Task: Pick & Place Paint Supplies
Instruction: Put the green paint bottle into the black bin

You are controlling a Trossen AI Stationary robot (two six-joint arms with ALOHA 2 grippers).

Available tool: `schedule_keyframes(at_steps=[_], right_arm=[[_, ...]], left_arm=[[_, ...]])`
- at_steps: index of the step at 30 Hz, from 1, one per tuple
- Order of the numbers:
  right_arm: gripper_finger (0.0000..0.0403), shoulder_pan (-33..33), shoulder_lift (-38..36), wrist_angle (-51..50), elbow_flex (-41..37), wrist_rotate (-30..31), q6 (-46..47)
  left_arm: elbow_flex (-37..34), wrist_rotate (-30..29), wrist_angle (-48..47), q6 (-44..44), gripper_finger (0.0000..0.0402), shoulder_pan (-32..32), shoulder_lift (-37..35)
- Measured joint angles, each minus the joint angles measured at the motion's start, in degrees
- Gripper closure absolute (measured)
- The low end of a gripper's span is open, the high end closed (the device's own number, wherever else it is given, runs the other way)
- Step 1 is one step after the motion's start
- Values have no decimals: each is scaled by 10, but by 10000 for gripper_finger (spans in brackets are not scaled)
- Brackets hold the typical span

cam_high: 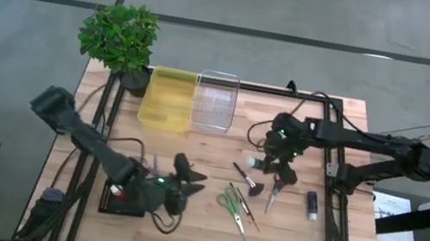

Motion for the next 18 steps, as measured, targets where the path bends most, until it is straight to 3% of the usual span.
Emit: schedule_keyframes(at_steps=[6, 9, 18], right_arm=[[265, 94, -25, 47, 0, 1, 67], [265, 132, -22, 58, 0, 15, 81], [264, 170, -22, 87, 0, 30, 102]], left_arm=[[83, 7, 7, 9, 221, 37, 81], [125, 40, -19, 23, 201, 47, 107], [175, 143, -14, 32, 144, 63, 133]])
